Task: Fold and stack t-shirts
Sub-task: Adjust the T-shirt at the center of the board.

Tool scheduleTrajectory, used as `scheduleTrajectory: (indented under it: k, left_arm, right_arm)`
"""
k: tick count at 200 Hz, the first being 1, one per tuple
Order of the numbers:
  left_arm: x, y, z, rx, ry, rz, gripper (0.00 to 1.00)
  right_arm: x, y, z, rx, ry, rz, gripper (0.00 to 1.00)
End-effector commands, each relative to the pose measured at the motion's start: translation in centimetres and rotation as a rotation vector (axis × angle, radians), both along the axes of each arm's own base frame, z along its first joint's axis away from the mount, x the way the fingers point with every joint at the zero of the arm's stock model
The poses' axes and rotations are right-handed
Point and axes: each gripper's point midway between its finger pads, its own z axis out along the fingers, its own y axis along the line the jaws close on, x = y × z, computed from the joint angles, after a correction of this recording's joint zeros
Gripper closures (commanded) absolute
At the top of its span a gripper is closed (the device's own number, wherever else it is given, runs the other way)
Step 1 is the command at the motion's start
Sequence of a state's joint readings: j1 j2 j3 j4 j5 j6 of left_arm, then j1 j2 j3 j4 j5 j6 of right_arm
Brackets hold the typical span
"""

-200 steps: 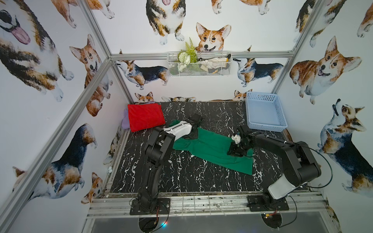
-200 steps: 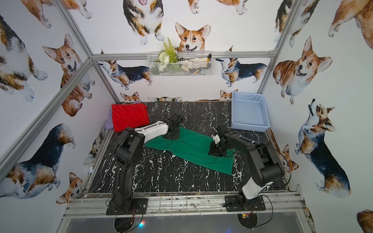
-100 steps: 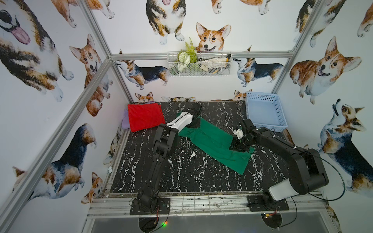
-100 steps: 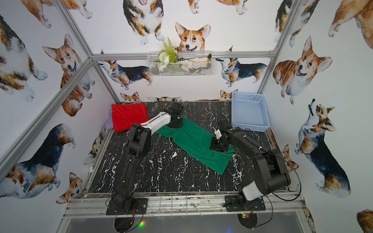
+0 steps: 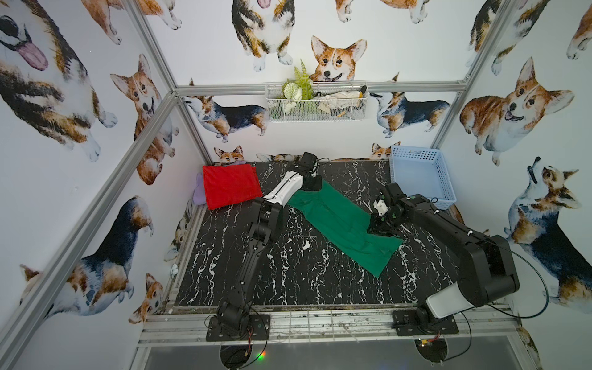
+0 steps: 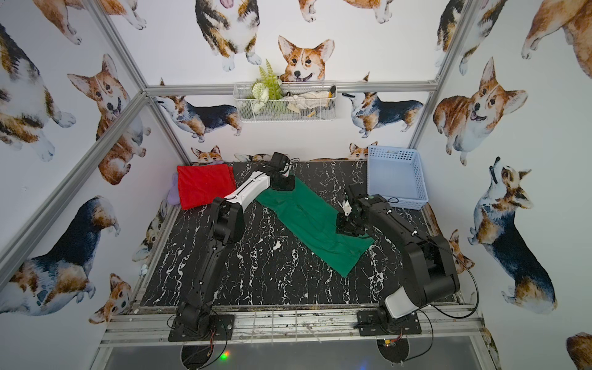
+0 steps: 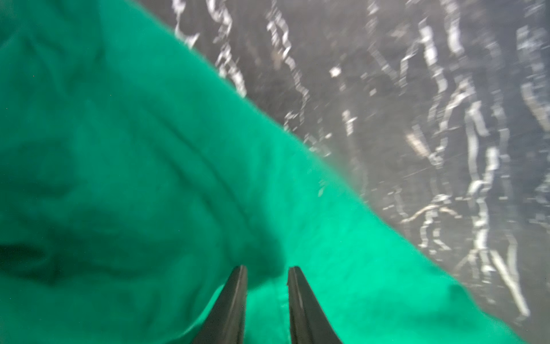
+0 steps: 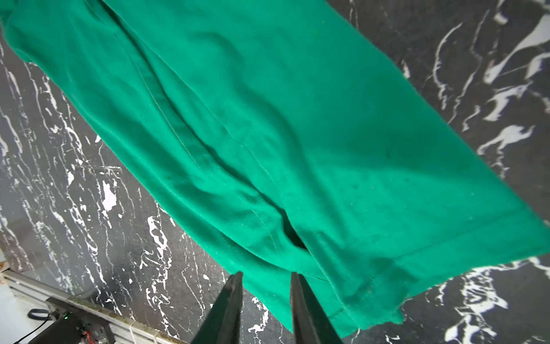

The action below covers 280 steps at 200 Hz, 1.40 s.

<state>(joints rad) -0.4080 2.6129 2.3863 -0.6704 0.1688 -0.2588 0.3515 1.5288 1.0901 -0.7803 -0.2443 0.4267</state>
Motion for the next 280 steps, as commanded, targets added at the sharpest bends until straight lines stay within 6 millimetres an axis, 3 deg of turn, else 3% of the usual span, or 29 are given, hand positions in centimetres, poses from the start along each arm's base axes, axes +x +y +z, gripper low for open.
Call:
scheduleTrajectory:
  k: [1, 29, 55, 86, 106, 138, 164, 215, 251, 280]
  left_arm:
    - [1.4, -0.9, 2.4, -0.137, -0.048, -0.031, 0.68]
    - [0.9, -0.2, 4.9, -0.158, -0.073, -0.032, 0.72]
    - [-1.3, 1.8, 8.1, -0.111, -0.130, -0.006, 0.71]
    - [-5.1, 5.2, 9.7, -0.031, -0.094, 0.098, 0.71]
    - [-8.4, 6.9, 9.1, -0.018, -0.034, 0.170, 0.71]
    - [-13.5, 7.6, 6.8, -0.010, 0.016, 0.203, 0.71]
    - [-16.2, 8.4, 5.0, 0.002, 0.040, 0.219, 0.71]
    - [-18.6, 9.8, 2.7, 0.054, 0.085, 0.253, 0.72]
    - [-20.2, 9.4, 3.4, 0.080, 0.058, 0.243, 0.72]
    - [-20.7, 10.5, 4.0, 0.150, 0.034, 0.264, 0.71]
  right_arm:
    - [-0.1, -0.8, -0.4, -0.053, 0.015, -0.002, 0.66]
    - [0.5, -3.0, -1.4, -0.167, 0.011, -0.039, 0.66]
    - [0.6, -4.0, -2.7, -0.204, 0.035, -0.054, 0.66]
    - [0.2, -4.2, -4.7, -0.224, 0.074, -0.051, 0.66]
    - [-0.3, -4.5, -6.1, -0.242, 0.104, -0.052, 0.67]
    - [-1.7, -4.6, -8.0, -0.247, 0.166, -0.055, 0.69]
    - [-3.1, -4.1, -8.3, -0.237, 0.190, -0.038, 0.69]
    - [-6.5, -2.1, -8.6, -0.219, 0.222, 0.023, 0.69]
    - [-8.7, -0.2, -8.7, -0.216, 0.222, 0.081, 0.69]
    - [-10.5, 1.2, -9.0, -0.202, 0.221, 0.107, 0.69]
